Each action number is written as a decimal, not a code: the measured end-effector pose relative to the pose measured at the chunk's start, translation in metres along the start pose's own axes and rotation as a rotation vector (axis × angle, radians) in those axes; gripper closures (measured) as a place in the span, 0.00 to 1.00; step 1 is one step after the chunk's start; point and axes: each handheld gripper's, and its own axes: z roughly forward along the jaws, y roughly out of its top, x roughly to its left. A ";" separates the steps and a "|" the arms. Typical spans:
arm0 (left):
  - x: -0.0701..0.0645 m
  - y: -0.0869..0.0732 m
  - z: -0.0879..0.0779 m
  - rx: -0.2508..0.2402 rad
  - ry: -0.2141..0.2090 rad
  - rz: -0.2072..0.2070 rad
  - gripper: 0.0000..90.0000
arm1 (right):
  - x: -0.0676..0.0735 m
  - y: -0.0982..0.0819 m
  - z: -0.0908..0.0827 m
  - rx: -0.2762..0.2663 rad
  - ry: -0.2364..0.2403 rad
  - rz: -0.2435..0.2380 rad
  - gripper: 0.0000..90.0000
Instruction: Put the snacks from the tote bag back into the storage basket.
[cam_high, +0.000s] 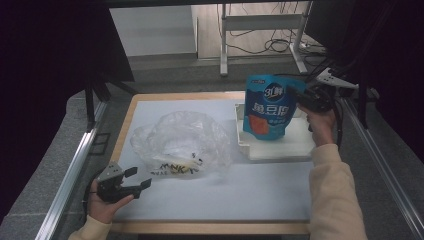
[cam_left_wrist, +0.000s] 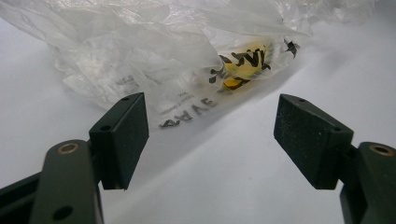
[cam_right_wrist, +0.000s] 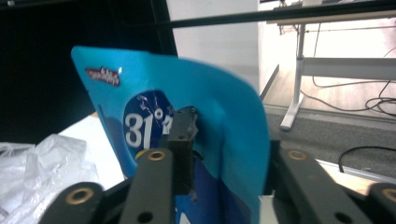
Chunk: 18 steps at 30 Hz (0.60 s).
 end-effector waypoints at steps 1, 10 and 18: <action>0.000 0.000 0.000 0.000 -0.001 0.000 0.29 | 0.001 -0.001 -0.001 -0.003 -0.003 0.009 0.68; -0.001 0.001 0.000 0.000 -0.001 0.002 0.29 | 0.009 -0.013 -0.010 0.044 -0.062 0.002 0.49; -0.001 0.001 0.000 0.000 -0.001 0.000 0.29 | 0.013 -0.028 -0.021 0.064 -0.067 0.025 0.42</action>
